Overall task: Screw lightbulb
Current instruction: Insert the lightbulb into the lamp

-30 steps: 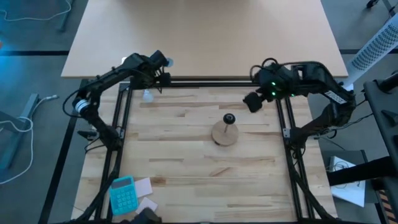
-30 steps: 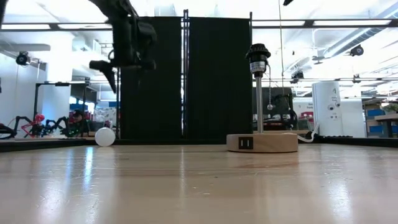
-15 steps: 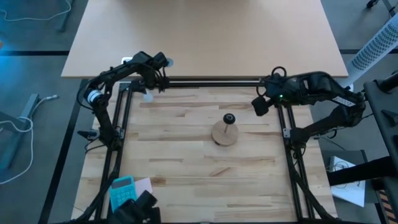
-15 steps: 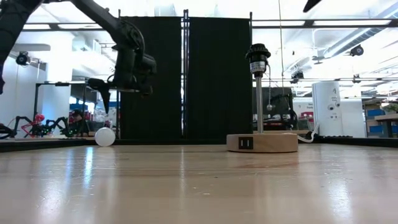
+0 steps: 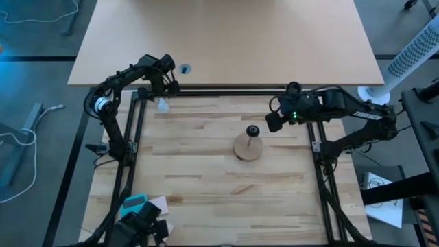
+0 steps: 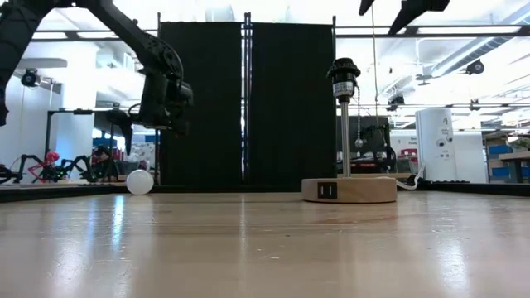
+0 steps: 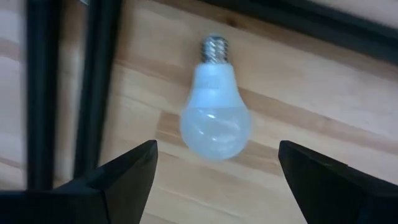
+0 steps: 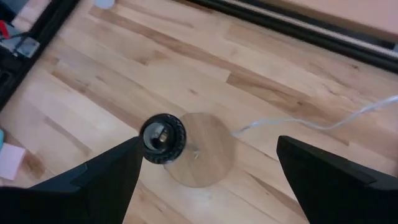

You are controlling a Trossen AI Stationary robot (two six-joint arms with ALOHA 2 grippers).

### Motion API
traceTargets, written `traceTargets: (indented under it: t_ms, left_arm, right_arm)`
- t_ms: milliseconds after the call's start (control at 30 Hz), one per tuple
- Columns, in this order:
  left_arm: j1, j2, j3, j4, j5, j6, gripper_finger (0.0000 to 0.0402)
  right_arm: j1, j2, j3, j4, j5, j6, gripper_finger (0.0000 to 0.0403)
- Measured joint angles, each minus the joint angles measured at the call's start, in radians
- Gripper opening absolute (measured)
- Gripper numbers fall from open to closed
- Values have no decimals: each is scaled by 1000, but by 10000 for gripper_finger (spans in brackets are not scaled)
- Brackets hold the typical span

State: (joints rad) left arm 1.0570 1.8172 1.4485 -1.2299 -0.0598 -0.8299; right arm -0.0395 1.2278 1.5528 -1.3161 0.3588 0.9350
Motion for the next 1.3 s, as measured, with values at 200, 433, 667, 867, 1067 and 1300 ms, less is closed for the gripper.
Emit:
traceTargets:
  t_ms: [200,433,667,867,1067,1300]
  left_arm:
    - [12,0,-82,63,17,2,325]
    - [11,0,-187,169,44,2,325]
    - [11,0,-261,295,44,-1,325]
    - [11,0,-280,364,45,-1,325]
    - [12,0,-304,439,45,12,325]
    - [12,0,-307,492,43,109,325]
  right_arm:
    - [0,-1,-40,12,-2,46,364]
    - [0,0,-41,14,-18,65,364]
    - [0,0,-41,15,-21,108,364]
    - [0,0,-41,15,-21,144,364]
    - [0,0,-41,15,-21,171,364]
    - [0,0,-41,15,-22,193,364]
